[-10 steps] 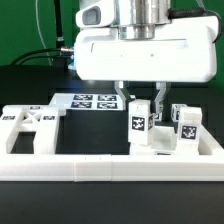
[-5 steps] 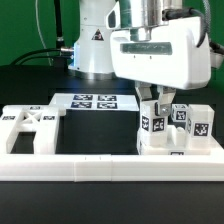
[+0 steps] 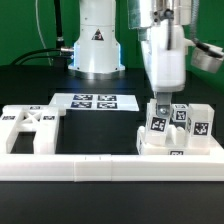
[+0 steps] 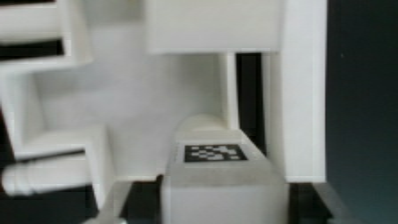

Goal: Assemble chair

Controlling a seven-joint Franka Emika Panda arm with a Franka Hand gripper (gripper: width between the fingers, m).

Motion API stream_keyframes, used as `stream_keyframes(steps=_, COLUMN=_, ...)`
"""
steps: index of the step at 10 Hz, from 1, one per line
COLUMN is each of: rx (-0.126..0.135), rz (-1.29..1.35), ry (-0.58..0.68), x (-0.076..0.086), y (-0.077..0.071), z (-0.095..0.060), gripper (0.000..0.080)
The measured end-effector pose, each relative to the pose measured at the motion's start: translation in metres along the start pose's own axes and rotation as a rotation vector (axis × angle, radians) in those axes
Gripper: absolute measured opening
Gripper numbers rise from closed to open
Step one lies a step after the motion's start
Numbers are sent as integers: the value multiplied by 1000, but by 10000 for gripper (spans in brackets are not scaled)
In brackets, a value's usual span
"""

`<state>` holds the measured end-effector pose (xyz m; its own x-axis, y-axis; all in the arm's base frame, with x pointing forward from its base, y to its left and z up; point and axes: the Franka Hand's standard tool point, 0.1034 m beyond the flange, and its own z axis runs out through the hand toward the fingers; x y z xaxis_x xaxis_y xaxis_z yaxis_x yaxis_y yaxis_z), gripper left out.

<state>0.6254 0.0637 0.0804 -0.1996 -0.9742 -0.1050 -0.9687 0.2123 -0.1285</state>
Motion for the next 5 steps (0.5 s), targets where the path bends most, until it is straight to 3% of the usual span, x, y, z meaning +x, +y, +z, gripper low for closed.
stream_keyframes(steps=3, rx=0, rz=101, ry=-21, x=-2, y=0, z=1, gripper=288)
stream_keyframes(steps=4, rx=0, rz=73, ry=-21, x=-2, y=0, z=1, gripper=509)
stream_keyframes(steps=5, rx=-2, rz=-36, ry=-22, x=0, y=0, z=-1, gripper=509)
